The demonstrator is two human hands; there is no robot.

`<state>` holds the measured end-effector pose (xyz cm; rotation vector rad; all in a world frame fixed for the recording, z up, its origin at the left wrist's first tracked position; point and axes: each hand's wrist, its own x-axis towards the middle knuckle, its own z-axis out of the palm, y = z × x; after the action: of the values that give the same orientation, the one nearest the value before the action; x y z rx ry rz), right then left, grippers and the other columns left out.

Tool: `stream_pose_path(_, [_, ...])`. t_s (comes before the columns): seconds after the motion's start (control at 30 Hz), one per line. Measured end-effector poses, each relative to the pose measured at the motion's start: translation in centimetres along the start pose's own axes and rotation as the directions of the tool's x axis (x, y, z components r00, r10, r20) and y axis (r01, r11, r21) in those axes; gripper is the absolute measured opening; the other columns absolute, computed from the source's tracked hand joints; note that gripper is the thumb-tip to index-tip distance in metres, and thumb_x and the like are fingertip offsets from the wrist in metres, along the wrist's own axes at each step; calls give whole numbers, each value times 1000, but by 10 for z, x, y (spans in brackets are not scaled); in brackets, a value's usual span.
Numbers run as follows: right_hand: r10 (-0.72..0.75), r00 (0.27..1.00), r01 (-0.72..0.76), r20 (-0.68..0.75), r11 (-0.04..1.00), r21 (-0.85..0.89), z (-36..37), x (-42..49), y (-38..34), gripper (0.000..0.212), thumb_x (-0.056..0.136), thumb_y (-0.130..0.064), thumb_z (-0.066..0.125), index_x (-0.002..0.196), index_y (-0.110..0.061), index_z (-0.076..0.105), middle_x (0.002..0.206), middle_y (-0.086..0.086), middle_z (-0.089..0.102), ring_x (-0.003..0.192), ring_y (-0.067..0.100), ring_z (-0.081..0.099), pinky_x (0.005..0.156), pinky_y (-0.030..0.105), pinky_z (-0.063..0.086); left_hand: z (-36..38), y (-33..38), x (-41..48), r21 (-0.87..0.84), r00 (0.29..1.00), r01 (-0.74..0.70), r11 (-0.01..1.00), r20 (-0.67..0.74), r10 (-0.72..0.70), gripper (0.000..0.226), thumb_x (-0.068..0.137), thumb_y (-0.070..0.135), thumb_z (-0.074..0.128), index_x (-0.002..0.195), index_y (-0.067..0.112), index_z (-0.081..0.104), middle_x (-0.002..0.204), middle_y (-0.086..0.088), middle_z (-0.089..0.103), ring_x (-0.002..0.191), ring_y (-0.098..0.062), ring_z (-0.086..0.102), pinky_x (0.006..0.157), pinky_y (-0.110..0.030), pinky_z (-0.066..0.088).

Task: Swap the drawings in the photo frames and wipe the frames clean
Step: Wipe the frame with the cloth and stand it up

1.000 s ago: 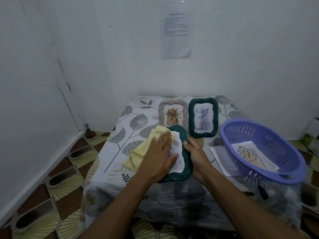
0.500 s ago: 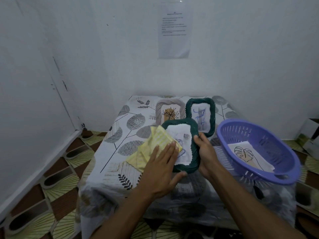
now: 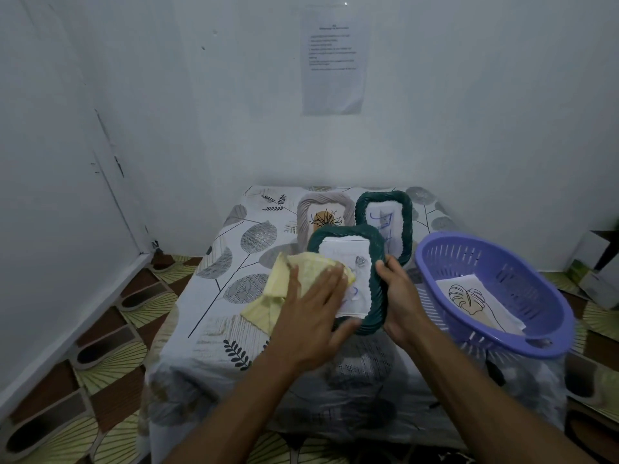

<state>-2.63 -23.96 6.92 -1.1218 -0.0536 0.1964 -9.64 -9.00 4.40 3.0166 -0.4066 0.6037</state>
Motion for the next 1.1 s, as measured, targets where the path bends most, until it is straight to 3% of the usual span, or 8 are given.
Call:
stream_pose_path(0.1, [7,1000,-7,23,1000,15,6,-4,3,24,101,-14,41,117,-10,59,114,15,69,103,35,65,90,49,52,-11,-8,18,-46,997,63,997,-39,-65,83,91,67,-3,152,16,19,160,2,11,148,-11,8,114,-55,-15])
stream_pose_path(0.27, [0,998,5,-63,998,68,0,6,-8,22,101,-14,41,110,-16,61,109,13,70,92,30,68,81,44,54,-5,11,-10,-96,987,-157,983,-8,157,70,98,61,11,150,18,29,159,5,19,147,-9,14,116,-58,-8])
stream_pose_path(0.43, [13,1000,-13,4,1000,0,2,0,2,22,101,-14,41,111,-12,61,110,15,70,98,33,67,88,48,53,-8,0,4,-87,998,-22,996,-57,17,72,96,62,8,149,19,31,158,4,23,146,-8,17,116,-53,-11])
stream_pose_path(0.6, [6,999,-5,-46,1000,26,0,8,-9,22,102,-13,40,109,-13,61,110,16,69,90,30,68,81,45,55,-8,8,-8,-138,981,-193,971,-54,188,64,99,58,18,140,19,46,151,5,39,140,-8,32,116,-58,-1])
stream_pose_path(0.77, [8,998,-6,-56,1000,25,-4,12,-12,25,102,-15,40,119,-11,57,114,15,68,103,35,66,88,55,52,-9,-17,-10,17,997,-25,1000,-72,26,67,98,59,14,138,19,50,147,3,45,141,-15,32,115,-59,3])
stream_pose_path(0.93, [14,1000,-14,-27,1000,-6,5,10,-11,21,101,-14,40,108,-12,61,110,15,69,99,34,66,89,52,53,-10,-5,-9,-140,986,-165,976,-52,159,64,99,58,15,145,21,39,154,7,30,145,-9,20,118,-54,-6])
stream_pose_path(1.0, [12,1000,-12,-29,1000,-10,6,10,-12,21,102,-13,40,105,-12,61,108,15,69,95,32,66,88,49,53,-11,-6,-11,-145,977,-203,968,-90,191,61,100,56,19,141,20,47,151,8,37,142,-6,27,118,-55,-2])
stream_pose_path(1.1, [11,999,-9,-53,1000,27,1,13,-15,22,102,-14,40,107,-13,61,108,13,69,93,30,67,81,46,55,-13,-23,-17,-45,983,-142,989,-121,136,60,99,56,20,133,22,56,143,8,48,141,-10,32,117,-58,1])
